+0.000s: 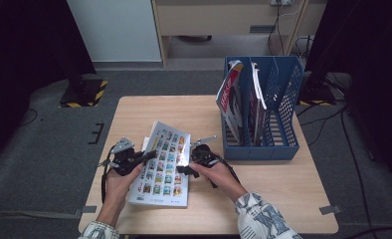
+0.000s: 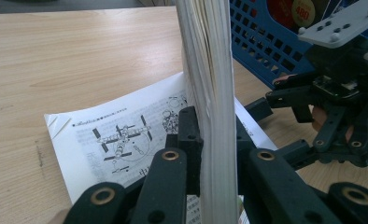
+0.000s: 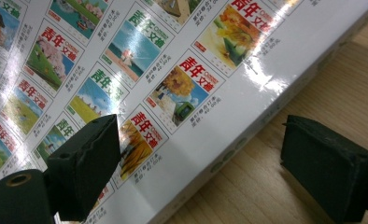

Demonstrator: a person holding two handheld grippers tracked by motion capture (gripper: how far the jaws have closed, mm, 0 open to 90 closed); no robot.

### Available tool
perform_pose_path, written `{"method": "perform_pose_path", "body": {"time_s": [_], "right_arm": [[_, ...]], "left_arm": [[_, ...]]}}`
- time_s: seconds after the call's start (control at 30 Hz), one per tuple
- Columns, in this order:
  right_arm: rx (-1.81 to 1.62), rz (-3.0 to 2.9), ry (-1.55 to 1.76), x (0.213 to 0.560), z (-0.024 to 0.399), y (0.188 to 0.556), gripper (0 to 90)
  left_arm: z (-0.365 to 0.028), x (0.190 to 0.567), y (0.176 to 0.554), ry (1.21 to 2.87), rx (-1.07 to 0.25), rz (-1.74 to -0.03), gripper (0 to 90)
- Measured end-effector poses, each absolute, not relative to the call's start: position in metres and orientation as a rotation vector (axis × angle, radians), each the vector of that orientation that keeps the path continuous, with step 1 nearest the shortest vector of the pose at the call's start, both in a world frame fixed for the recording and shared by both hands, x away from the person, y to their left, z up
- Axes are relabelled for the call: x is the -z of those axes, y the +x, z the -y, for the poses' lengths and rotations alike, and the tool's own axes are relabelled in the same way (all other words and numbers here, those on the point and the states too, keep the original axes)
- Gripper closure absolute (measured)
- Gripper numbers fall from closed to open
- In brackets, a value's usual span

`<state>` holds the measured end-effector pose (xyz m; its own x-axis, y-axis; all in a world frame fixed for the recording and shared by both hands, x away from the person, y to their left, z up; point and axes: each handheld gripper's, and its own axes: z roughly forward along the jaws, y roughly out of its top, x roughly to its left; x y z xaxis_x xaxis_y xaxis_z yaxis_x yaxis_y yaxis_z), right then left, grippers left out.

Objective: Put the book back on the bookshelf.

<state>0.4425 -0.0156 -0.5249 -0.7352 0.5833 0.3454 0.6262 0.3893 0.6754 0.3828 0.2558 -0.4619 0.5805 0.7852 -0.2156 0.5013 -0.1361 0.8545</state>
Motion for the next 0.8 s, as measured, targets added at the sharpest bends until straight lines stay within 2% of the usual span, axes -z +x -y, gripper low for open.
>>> {"method": "perform_pose_path", "body": {"time_s": [0.8], "right_arm": [[1.316,2.453,-1.107,0.532,0.003,0.455,8.5]], "left_arm": [[-0.254,0.46,0.381,1.777,-0.345,-1.035,81.4]]}}
